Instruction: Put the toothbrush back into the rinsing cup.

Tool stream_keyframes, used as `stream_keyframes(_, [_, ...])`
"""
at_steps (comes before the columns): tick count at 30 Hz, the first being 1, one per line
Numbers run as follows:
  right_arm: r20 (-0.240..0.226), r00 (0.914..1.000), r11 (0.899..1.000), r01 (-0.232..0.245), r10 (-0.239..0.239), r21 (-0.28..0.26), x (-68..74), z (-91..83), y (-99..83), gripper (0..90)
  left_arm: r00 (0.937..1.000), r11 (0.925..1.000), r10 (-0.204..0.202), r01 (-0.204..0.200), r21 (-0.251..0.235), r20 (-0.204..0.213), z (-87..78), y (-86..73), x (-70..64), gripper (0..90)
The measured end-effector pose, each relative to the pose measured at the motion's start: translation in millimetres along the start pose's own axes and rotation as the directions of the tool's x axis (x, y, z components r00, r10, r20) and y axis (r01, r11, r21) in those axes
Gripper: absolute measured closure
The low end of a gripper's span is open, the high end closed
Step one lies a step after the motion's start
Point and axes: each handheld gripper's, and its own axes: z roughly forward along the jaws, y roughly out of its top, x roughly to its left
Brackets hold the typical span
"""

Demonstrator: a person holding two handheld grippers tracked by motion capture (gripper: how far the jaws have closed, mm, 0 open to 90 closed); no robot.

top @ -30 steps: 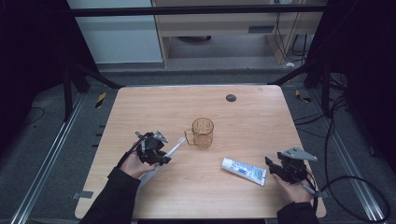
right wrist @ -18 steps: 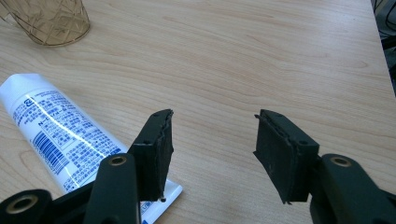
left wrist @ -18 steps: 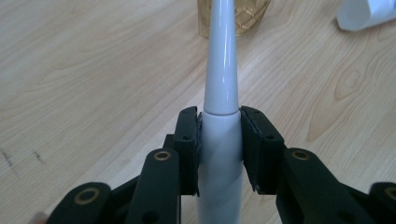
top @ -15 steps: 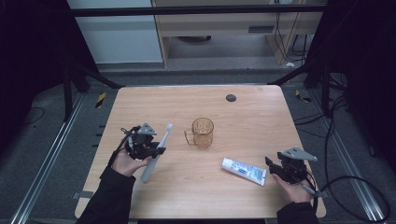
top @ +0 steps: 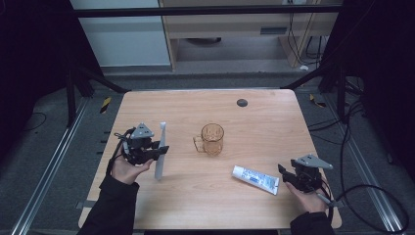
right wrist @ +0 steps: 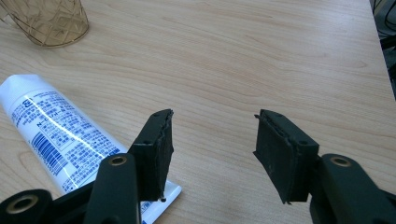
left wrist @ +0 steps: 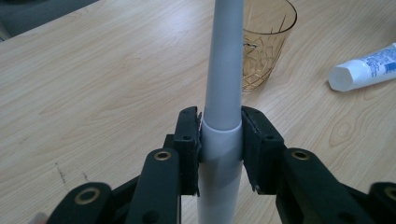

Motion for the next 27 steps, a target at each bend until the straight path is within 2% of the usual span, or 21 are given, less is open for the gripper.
stream_keyframes(2, [0.000,1.0000,1.000,0.000,0.000,0.000,0.0,0.0,0.0,45.8,0.9999,0.9998,-0.010,0.010,-0.018,-0.008,-3.8,0.6,1.5,68.4])
stream_keyframes(3, [0.000,1.0000,1.000,-0.002,0.002,0.000,0.1,-0.1,0.0,45.9,0.9997,0.9989,-0.019,0.018,-0.043,-0.019,-7.5,1.3,2.8,68.4])
stream_keyframes(7, [0.001,1.0000,1.000,-0.002,0.002,-0.006,-0.5,-0.3,0.3,45.5,0.9988,0.9968,-0.041,0.039,-0.070,-0.027,-11.3,3.4,3.7,68.4])
stream_keyframes(8, [0.005,1.0000,1.000,-0.005,0.005,-0.008,-0.7,-0.8,0.4,45.2,0.9980,0.9951,-0.049,0.045,-0.088,-0.041,-13.8,4.6,4.0,68.4])
stream_keyframes(10, [0.004,0.9999,1.000,-0.013,0.013,-0.007,-0.3,-1.4,0.6,45.0,0.9975,0.9941,-0.054,0.050,-0.096,-0.046,-14.7,5.4,4.2,68.4])
stream_keyframes(14, [0.010,0.9999,1.000,-0.008,0.008,-0.020,-0.8,-1.2,0.7,43.7,0.9934,0.9890,-0.079,0.068,-0.132,-0.083,-17.9,7.9,6.1,68.4])
stream_keyframes(17, [0.014,0.9999,1.000,-0.009,0.010,-0.026,-1.1,-1.8,0.8,43.0,0.9890,0.9815,-0.113,0.096,-0.166,-0.096,-20.5,11.3,10.0,68.4])
stream_keyframes(18, [0.015,0.9997,0.999,-0.018,0.018,-0.029,-1.4,-2.4,0.8,42.8,0.9856,0.9760,-0.129,0.107,-0.190,-0.109,-22.3,14.7,11.6,68.4])
stream_keyframes(19, [0.015,0.9997,0.999,-0.018,0.018,-0.029,-1.4,-2.4,0.8,42.8,0.9856,0.9760,-0.129,0.107,-0.190,-0.109,-22.3,14.7,11.6,68.4])
stream_keyframes(20, [0.020,0.9997,0.999,-0.014,0.015,-0.032,-2.4,-2.8,0.7,42.6,0.9832,0.9701,-0.143,0.116,-0.213,-0.113,-23.7,18.6,12.4,68.4])
stream_keyframes(22, [0.020,0.9997,0.999,-0.014,0.015,-0.034,-2.7,-2.9,0.7,42.4,0.9821,0.9677,-0.149,0.121,-0.221,-0.114,-24.0,20.9,12.5,68.4])
stream_keyframes(25, [0.018,0.9997,0.999,-0.018,0.018,-0.036,-3.2,-2.9,0.6,42.1,0.9802,0.9598,-0.161,0.128,-0.250,-0.115,-23.5,27.6,13.2,68.4])
stream_keyframes(26, [0.019,0.9997,0.999,-0.016,0.017,-0.034,-2.8,-2.4,0.4,41.8,0.9786,0.9549,-0.166,0.129,-0.268,-0.121,-21.8,31.9,12.9,68.4])
stream_keyframes(27, [0.019,0.9997,0.999,-0.016,0.017,-0.034,-2.8,-2.4,0.4,41.8,0.9786,0.9549,-0.166,0.129,-0.268,-0.121,-21.8,31.9,12.9,68.3])
